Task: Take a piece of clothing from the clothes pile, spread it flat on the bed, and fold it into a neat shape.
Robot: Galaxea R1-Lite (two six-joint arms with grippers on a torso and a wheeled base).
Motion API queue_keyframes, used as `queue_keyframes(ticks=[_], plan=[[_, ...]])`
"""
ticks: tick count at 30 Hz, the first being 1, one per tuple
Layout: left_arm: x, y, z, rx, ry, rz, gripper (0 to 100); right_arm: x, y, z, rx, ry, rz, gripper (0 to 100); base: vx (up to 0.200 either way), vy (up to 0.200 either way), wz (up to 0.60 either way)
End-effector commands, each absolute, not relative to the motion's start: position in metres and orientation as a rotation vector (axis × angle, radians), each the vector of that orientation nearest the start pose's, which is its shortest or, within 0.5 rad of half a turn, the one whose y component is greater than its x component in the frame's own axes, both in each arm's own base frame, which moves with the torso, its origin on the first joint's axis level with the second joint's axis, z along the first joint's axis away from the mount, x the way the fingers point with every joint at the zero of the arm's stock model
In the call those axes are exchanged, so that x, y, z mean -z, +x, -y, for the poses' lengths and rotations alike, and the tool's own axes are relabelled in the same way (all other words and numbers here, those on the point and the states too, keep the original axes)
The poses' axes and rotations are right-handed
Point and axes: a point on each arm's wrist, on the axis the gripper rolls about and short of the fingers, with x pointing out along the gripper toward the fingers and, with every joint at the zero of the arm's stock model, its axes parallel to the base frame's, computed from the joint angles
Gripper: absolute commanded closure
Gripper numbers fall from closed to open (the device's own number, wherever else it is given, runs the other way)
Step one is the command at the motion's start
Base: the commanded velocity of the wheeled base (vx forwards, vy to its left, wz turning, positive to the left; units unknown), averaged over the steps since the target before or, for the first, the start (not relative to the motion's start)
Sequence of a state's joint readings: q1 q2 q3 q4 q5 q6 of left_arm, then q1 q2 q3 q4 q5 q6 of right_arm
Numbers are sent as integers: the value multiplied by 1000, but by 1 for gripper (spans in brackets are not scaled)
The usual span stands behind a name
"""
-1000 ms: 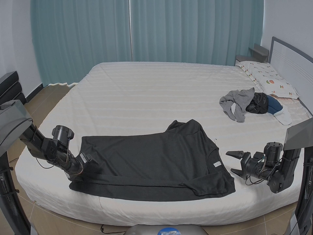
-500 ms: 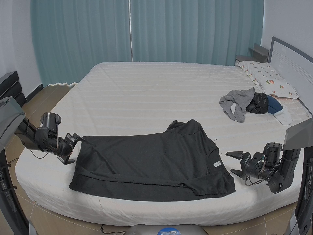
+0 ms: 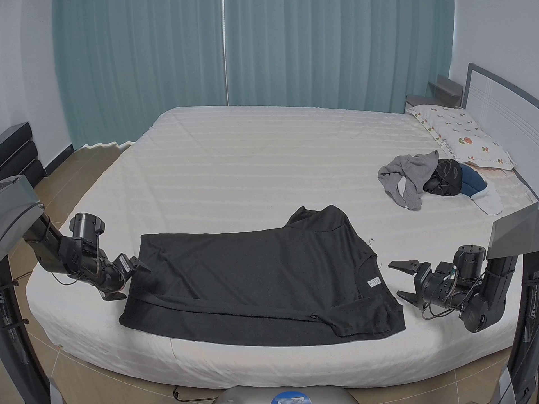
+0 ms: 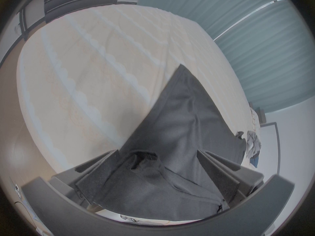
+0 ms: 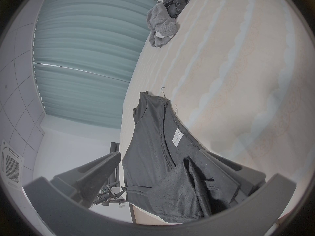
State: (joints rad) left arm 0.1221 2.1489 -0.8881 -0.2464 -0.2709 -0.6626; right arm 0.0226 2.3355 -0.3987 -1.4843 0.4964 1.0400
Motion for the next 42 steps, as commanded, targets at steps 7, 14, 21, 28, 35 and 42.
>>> queue_keyframes(ticks=[7,14,21,28,35,42], plan=[[-17,348,-33,-198,-796,-1015,0,17,305,-18,-235,1103,-675,0,0,0,0],[-16,351,-34,-208,-811,-1009,100,18,305,-19,-237,1098,-677,0,0,0,0],[-19,348,-36,-217,-815,-1003,100,12,306,-19,-250,1076,-652,0,0,0,0],[-45,338,-36,-228,-867,-944,100,8,307,-31,-296,987,-633,0,0,0,0],[-58,327,-47,-249,-881,-906,100,5,313,-47,-364,902,-623,0,0,0,0],[-59,325,-47,-250,-880,-905,100,8,326,-50,-362,832,-662,0,0,0,0]])
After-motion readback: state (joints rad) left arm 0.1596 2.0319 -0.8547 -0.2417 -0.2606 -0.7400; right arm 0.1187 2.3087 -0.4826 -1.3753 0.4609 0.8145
